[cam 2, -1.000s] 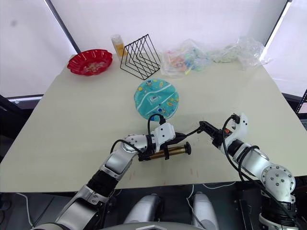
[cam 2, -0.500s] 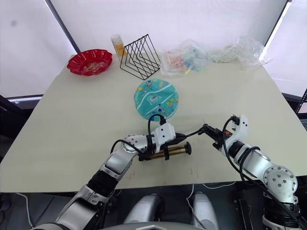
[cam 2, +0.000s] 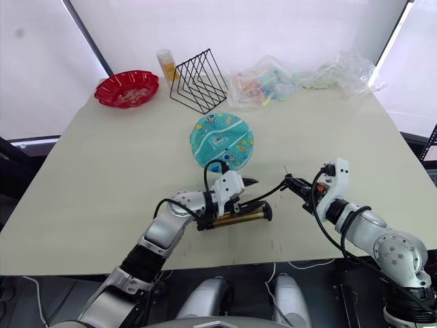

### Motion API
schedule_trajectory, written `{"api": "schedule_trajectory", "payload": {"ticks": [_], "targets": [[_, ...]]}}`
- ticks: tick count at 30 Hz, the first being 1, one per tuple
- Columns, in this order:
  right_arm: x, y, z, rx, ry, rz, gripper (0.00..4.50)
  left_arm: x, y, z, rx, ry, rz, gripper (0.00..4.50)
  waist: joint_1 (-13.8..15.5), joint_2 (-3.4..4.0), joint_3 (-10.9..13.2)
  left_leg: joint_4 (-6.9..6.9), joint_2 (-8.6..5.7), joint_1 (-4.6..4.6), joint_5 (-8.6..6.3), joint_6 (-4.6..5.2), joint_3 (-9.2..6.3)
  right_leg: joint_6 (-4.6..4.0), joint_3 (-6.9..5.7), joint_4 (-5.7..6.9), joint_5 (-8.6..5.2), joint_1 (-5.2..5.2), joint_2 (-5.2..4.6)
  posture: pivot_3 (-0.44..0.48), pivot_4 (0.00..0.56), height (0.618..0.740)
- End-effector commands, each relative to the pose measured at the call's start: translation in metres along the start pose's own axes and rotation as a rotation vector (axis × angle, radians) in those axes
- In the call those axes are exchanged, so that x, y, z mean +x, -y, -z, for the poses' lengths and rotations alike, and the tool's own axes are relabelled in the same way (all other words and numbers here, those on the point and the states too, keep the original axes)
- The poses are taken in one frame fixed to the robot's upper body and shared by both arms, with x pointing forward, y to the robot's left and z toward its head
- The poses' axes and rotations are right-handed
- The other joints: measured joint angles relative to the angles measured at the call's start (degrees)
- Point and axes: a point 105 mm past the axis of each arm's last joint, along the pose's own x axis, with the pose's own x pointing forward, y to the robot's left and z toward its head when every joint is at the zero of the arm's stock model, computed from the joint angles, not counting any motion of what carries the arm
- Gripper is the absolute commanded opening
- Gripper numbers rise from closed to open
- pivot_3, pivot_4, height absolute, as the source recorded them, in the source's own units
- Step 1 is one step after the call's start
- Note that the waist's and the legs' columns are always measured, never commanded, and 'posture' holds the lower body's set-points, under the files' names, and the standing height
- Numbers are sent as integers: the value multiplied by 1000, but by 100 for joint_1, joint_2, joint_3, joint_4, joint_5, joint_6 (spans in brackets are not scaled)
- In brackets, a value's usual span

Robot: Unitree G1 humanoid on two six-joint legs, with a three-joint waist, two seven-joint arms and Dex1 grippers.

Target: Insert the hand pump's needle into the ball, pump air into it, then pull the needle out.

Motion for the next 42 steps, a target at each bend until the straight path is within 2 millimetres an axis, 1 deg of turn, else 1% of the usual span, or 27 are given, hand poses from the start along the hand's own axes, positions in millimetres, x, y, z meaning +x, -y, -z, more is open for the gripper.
{"api": "schedule_trajectory", "payload": {"ticks": [1,4,8,11,15,19,22,24,26,31,33,36,40,42], "targets": [[-3,-25,-26,-219,87,-122,316,-24,-13,-30,33,117,-69,4481,-6,0,2,0,0,-1,0,0,-1,0,-1,-1,0,0,0,0,150,740],[-3,-29,-28,-283,85,-157,316,-34,-21,-36,31,137,-112,4481,2,-1,2,0,1,-2,0,0,-1,0,0,-2,0,-2,0,0,150,740],[-5,-33,-27,-492,36,-216,316,-63,-48,-53,26,181,-253,4481,11,-5,5,2,-2,-4,0,0,-1,0,-2,-4,0,-1,-3,0,150,740],[-7,-37,-33,-580,74,-270,316,-83,-66,-62,-13,205,-357,4481,0,-6,5,1,0,-3,0,-1,-2,1,-3,-5,0,-2,-1,0,150,740],[-8,-37,-38,-666,117,-287,316,-100,-82,-62,-54,195,-446,4481,8,-7,6,1,0,-3,0,-1,-2,1,-3,-5,0,-2,-1,0,150,740],[-7,-36,-44,-744,155,-286,316,-119,-107,-58,-76,165,-556,4481,19,-16,11,2,-1,-3,1,-2,-2,1,-3,-5,1,-2,-1,0,150,740],[-6,-39,-44,-785,166,-308,316,-129,-123,-58,-88,146,-601,4481,16,-19,14,2,-1,-2,2,-4,-3,1,-3,-4,1,-2,-1,0,150,740],[-5,-41,-42,-820,165,-328,316,-131,-135,-57,-99,129,-620,4481,21,-20,14,1,-2,-3,2,-5,-4,1,-4,-5,1,-3,-1,0,150,740],[-4,-41,-40,-842,165,-330,316,-131,-142,-55,-100,105,-619,4481,18,-21,14,1,-3,-4,2,-5,-4,1,-4,-6,1,-4,-2,0,150,740],[-3,-44,-36,-848,174,-333,316,-123,-160,-40,-165,28,-582,4481,13,-25,17,1,-6,-4,3,-8,-5,1,-4,-4,2,-5,-2,0,150,740],[-2,-45,-35,-852,176,-334,316,-121,-164,-37,-161,11,-575,4481,11,-26,17,1,-7,-4,6,-12,-5,1,-3,-5,2,-6,-3,0,150,740],[-3,-47,-35,-870,181,-341,316,-112,-170,-31,-183,-16,-545,4481,12,-28,18,1,-7,-6,13,-26,-4,1,-2,-5,2,-7,-3,0,150,740],[-6,-48,-32,-885,181,-341,316,-100,-170,-28,-202,-27,-493,4481,9,-29,19,1,-8,-7,10,-20,-5,1,-3,-4,2,-8,-3,0,150,740],[-6,-49,-31,-886,181,-341,316,-98,-171,-27,-204,-28,-492,4481,9,-29,19,1,-8,-7,10,-21,-5,1,-2,-4,2,-8,-3,0,150,740]]}}
